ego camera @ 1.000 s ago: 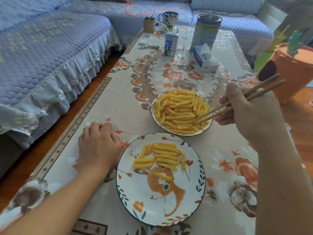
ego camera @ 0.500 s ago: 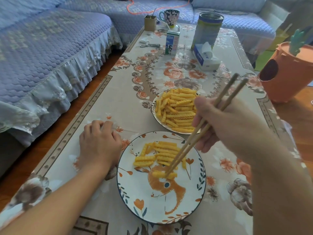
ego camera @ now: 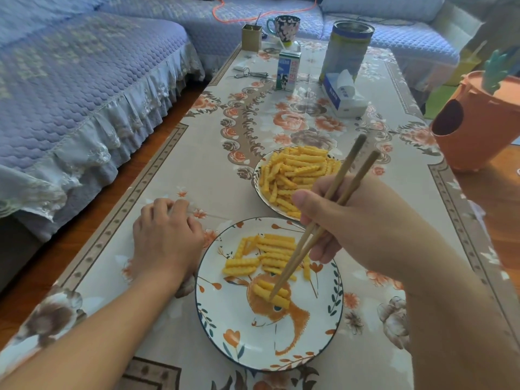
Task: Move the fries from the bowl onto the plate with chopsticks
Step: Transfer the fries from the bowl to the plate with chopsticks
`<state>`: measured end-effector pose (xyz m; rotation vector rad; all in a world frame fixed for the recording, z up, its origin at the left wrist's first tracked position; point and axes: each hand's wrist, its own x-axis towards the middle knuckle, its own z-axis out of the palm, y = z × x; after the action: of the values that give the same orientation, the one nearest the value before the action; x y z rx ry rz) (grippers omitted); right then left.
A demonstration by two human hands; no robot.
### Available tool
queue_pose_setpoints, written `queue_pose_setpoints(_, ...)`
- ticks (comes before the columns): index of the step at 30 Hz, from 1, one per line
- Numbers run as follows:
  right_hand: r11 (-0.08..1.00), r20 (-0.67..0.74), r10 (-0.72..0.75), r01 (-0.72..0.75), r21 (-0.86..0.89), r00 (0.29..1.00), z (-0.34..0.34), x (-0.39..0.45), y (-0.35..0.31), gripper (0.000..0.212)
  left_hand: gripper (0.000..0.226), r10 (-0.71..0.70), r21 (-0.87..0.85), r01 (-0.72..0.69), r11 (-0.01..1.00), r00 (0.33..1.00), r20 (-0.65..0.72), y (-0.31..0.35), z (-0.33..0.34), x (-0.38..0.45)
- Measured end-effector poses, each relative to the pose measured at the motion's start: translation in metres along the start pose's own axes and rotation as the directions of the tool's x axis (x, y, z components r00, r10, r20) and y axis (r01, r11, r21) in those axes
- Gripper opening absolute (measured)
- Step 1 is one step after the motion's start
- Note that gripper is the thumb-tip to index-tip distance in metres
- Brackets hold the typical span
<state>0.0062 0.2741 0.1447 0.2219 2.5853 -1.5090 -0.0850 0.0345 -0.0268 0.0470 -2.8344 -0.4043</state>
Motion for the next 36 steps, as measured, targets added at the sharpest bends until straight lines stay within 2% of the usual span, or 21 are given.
queue_pose_setpoints(9, 1.000, -0.125, -0.012, 0.014, 0.012, 0.992, -0.012, 0.007, 0.009, 0.035, 0.032, 0.004, -0.002, -0.004, 1.000, 1.000, -0.012, -0.001, 0.001, 0.000)
queue_pose_setpoints(14, 0.989, -0.207, -0.095, 0.116, 0.096, 0.974, -0.023, 0.010, 0.017, 0.035, 0.033, 0.007, -0.001, -0.007, 1.000, 1.000, -0.015, -0.001, 0.001, 0.000)
queue_pose_setpoints(16, 0.967, -0.344, -0.142, 0.204, 0.152, 0.928, -0.031, 0.014, 0.023, 0.035, 0.033, 0.013, 0.002, -0.013, 1.000, 1.000, -0.014, -0.001, 0.001, 0.000)
queue_pose_setpoints(18, 0.943, -0.493, -0.183, 0.293, 0.156, 0.850, -0.038, 0.021, 0.031, 0.036, 0.033, 0.016, 0.005, -0.016, 1.000, 1.000, -0.013, -0.001, 0.001, 0.000)
queue_pose_setpoints(21, 0.917, -0.604, -0.210, 0.369, 0.150, 0.769, -0.043, 0.031, 0.044, 0.033, 0.033, 0.017, 0.004, -0.017, 1.000, 1.000, -0.017, -0.001, 0.001, 0.000)
queue_pose_setpoints(25, 0.912, -0.625, -0.235, 0.391, 0.123, 0.744, -0.039, 0.040, 0.055, 0.028, 0.033, 0.013, 0.008, -0.013, 1.000, 1.000, -0.008, -0.002, 0.001, 0.000)
queue_pose_setpoints(30, 0.922, -0.603, -0.237, 0.372, 0.108, 0.762, -0.030, 0.049, 0.062, 0.027, 0.032, 0.022, 0.010, -0.022, 1.000, 1.000, -0.020, -0.001, 0.001, 0.000)
queue_pose_setpoints(36, 0.902, -0.642, -0.203, 0.397, 0.171, 0.739, -0.035, 0.040, 0.055, 0.043, 0.030, 0.025, 0.013, -0.025, 1.000, 0.999, -0.023, -0.002, 0.002, 0.000)
